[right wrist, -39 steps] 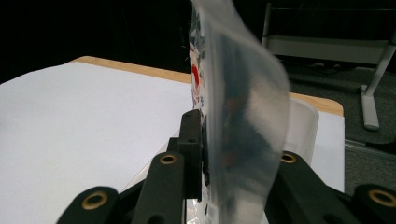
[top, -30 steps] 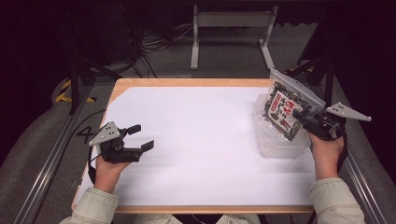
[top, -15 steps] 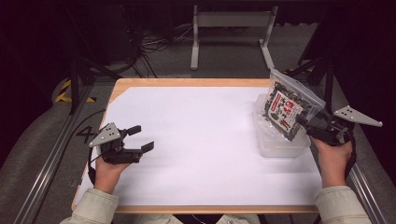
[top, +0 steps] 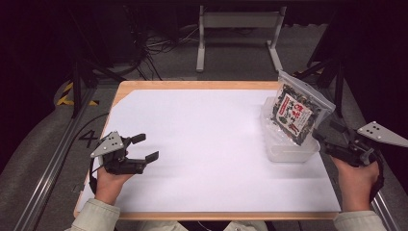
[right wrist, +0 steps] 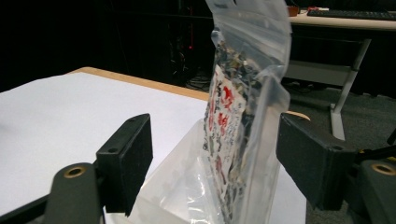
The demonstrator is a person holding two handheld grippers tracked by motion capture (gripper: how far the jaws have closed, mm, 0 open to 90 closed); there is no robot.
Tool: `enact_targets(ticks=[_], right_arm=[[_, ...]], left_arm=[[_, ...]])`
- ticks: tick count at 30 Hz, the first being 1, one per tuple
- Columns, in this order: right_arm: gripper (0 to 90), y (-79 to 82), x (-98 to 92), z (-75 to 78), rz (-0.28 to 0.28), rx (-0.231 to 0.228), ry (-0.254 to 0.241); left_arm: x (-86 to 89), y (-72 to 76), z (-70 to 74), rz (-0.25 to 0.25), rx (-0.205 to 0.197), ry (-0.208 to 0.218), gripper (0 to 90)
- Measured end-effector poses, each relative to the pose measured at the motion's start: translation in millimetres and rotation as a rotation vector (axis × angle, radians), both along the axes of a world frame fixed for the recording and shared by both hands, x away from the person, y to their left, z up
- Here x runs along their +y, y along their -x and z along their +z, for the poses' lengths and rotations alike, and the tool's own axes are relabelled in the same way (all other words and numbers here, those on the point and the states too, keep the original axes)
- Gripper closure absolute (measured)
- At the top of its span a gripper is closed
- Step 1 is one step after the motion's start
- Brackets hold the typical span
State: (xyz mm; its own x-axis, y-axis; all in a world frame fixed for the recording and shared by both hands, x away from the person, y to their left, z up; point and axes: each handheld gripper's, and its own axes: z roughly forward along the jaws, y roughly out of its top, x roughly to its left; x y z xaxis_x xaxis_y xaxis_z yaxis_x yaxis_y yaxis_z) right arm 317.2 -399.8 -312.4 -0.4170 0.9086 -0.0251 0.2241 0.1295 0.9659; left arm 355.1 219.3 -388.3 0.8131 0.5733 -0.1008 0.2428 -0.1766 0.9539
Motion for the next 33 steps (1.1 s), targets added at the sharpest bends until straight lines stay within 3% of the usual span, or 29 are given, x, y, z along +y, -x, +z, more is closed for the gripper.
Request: enact_targets(ticks=[4, 10, 15, 19, 23, 33], right_arm=[[26.0, 12.3, 9.9, 3.1, 0.043, -0.007, -0.005], [20.8, 16.8, 23.8, 6.3, 0.108, -0.018, -0.012], [9.0, 20.1, 42.5, 7.2, 0.173, -0.041, -0.009], [4.6, 20.7, 57.4, 5.5, 0.241, -0.042, -0.023], [2.2, 20.7, 66.5, 2.5, 0.275, -0.043, -0.024], [0.4, 16.4, 89.4, -24.8, 0.359, -0.025, -0.040]], left_arm=[[-0.8, 3.6, 0.6, -0.006, -0.005, 0.002, 16.0], [-0.4, 7.3, 1.0, -0.014, -0.003, 0.000, 15.3], [-0.2, 10.8, 1.2, -0.022, -0.007, 0.004, 13.7], [-0.7, 14.4, 1.4, -0.032, -0.007, 0.005, 11.6], [-0.5, 16.6, 1.4, -0.035, -0.008, 0.008, 9.8], [0.6, 18.4, -2.3, -0.043, -0.011, 0.002, 8.6]])
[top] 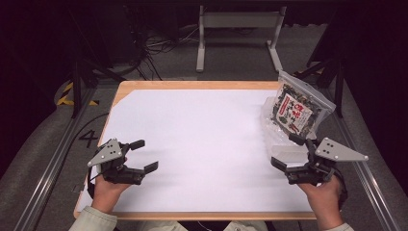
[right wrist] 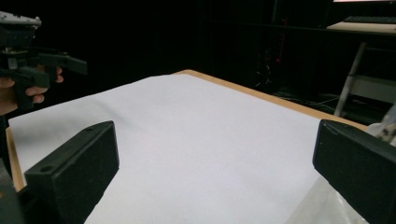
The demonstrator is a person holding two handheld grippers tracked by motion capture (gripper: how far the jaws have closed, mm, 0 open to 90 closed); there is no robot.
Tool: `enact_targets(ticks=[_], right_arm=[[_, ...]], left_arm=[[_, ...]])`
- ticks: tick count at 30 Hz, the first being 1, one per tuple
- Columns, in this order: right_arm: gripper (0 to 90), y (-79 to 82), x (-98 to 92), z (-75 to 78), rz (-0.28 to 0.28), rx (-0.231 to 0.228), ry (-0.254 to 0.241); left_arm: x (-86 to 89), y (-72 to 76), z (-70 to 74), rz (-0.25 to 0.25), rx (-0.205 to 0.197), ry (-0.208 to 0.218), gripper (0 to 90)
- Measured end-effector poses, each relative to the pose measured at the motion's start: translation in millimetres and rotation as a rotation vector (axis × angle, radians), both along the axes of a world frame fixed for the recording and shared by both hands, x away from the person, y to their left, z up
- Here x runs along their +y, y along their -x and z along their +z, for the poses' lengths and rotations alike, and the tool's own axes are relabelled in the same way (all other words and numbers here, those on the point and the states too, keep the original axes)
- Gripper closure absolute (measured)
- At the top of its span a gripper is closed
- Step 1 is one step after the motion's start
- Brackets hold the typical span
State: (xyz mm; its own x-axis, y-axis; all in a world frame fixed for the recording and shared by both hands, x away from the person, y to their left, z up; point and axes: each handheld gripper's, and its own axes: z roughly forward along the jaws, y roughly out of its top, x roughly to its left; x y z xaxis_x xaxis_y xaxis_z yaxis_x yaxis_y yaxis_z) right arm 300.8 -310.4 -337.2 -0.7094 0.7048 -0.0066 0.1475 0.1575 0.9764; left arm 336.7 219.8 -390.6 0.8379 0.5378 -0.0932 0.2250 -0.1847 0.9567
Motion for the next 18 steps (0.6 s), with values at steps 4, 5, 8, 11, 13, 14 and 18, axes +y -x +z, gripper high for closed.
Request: enact_targets(ticks=[4, 5, 8, 11, 13, 14, 18], right_arm=[[0.4, -5.5, 6.7, -19.5, 0.060, 0.018, -0.021], [0.4, -6.8, 7.5, -24.3, 0.063, 0.022, -0.026], [0.4, -10.6, 10.1, -37.7, 0.068, 0.039, -0.015], [0.4, -13.5, 12.9, -48.0, 0.073, 0.057, 0.012], [0.4, -14.8, 14.2, -53.2, 0.073, 0.064, 0.020], [0.4, -15.4, 14.9, -56.0, 0.073, 0.064, 0.028], [0.4, -16.7, 16.7, -64.9, 0.073, 0.070, 0.045]], left_arm=[[-0.8, 1.3, -3.6, 0.000, 0.002, -0.004, 8.6], [-0.6, 1.5, -4.1, -0.003, 0.005, -0.006, 8.4], [-0.7, 2.5, -6.0, -0.002, 0.002, 0.000, 8.2], [0.2, 2.6, -7.9, -0.005, 0.003, -0.004, 8.2], [1.0, 2.5, -10.7, -0.001, 0.004, -0.001, 8.1], [1.0, 3.1, -12.0, 0.000, 0.016, -0.001, 8.0], [0.3, 2.5, -16.9, 0.000, 0.008, -0.013, 7.9]])
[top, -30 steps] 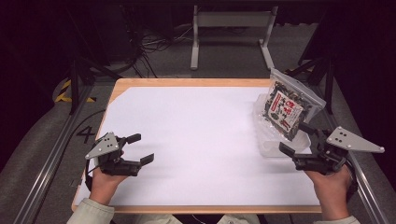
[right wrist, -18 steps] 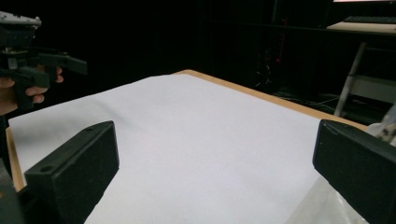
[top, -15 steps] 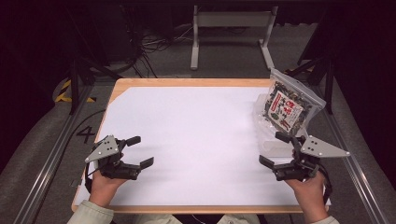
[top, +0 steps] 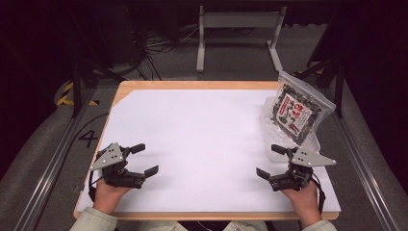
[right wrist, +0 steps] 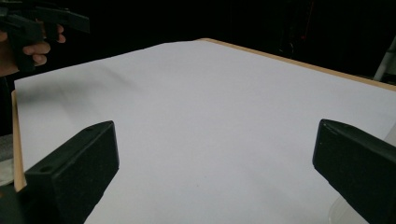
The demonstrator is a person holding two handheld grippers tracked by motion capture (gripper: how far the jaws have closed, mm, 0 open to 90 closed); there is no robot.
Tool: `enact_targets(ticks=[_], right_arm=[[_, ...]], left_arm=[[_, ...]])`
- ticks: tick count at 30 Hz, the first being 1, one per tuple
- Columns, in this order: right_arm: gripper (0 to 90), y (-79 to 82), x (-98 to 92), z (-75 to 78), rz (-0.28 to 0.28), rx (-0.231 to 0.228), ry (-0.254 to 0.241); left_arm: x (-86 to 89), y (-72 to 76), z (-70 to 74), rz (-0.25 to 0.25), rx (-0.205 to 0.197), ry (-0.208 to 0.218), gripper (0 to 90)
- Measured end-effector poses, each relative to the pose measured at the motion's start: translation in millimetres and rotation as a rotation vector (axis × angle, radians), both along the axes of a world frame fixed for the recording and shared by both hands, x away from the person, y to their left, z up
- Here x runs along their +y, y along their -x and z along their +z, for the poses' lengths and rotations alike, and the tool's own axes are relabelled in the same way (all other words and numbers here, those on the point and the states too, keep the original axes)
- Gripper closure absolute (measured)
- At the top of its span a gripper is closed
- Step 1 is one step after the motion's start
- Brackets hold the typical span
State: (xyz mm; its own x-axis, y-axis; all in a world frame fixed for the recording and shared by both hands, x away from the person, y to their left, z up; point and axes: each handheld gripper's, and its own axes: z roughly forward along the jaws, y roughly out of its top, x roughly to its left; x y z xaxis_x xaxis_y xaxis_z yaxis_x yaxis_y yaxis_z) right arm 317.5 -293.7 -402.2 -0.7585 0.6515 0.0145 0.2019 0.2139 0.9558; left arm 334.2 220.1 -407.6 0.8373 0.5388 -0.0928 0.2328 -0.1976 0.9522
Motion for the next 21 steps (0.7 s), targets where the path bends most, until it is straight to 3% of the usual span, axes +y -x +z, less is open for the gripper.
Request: enact_targets(ticks=[6, 10, 21], right_arm=[[0.4, -2.5, 1.5, -18.6, -0.002, 0.009, 0.023], [0.4, -6.4, 2.5, -28.2, 0.004, 0.043, 0.025], [0.7, -5.8, 7.8, -30.6, 0.014, 0.041, 0.042]], left_arm=[[-3.0, -3.1, -9.8, 0.002, 0.011, -0.034, 8.0], [-5.6, -4.1, -12.9, -0.003, 0.018, -0.044, 7.5], [-6.1, -2.9, -16.6, 0.026, 0.026, -0.027, 7.5]])
